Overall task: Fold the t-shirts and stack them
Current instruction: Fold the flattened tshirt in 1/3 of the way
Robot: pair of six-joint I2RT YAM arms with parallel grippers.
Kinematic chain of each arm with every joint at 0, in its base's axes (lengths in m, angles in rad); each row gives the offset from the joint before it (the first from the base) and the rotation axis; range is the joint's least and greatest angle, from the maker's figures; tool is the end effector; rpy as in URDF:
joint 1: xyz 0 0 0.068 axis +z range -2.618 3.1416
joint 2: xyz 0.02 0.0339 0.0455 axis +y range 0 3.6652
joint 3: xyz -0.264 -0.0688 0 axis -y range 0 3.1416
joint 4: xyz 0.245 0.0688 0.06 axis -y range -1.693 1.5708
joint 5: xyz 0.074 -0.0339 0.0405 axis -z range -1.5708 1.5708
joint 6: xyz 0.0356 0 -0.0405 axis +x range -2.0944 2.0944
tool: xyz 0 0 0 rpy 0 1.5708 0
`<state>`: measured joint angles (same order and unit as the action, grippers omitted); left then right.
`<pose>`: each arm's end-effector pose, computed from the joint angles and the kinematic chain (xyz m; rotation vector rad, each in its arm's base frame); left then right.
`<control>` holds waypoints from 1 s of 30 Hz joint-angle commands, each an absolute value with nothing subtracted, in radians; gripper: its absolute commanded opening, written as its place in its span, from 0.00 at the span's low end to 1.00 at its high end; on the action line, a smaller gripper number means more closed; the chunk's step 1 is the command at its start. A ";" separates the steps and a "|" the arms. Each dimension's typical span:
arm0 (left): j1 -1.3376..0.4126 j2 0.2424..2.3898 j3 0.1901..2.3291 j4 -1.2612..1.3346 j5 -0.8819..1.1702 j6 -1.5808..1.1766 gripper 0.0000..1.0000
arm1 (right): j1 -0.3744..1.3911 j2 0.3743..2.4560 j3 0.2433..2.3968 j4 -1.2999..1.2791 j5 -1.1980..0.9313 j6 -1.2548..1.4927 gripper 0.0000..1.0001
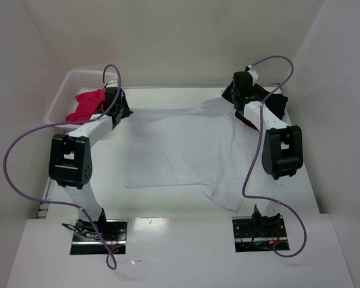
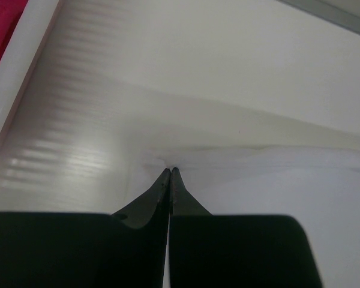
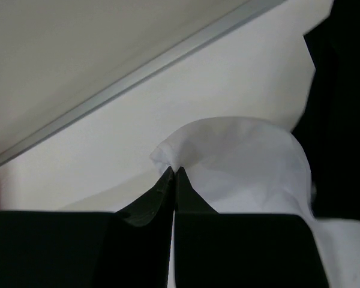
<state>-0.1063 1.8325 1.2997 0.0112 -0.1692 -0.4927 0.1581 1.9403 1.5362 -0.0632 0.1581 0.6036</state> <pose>0.4226 -0.0391 0.2414 -0.5012 2.0286 -0.1872 0.4568 0.0671 0.2693 0.5488 1.9716 0.3174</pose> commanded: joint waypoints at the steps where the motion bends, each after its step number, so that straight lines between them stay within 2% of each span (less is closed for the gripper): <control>1: -0.098 1.714 1.211 0.043 -0.153 -0.485 0.00 | 0.153 1.762 1.388 0.012 0.167 0.625 0.00; 10: -0.098 1.621 1.033 0.023 -0.163 -0.537 0.00 | 0.153 1.580 1.041 0.069 0.106 0.725 0.00; 30: -0.098 1.552 0.943 0.003 -0.086 -0.555 0.00 | 0.153 1.314 0.689 -0.052 0.249 0.867 0.00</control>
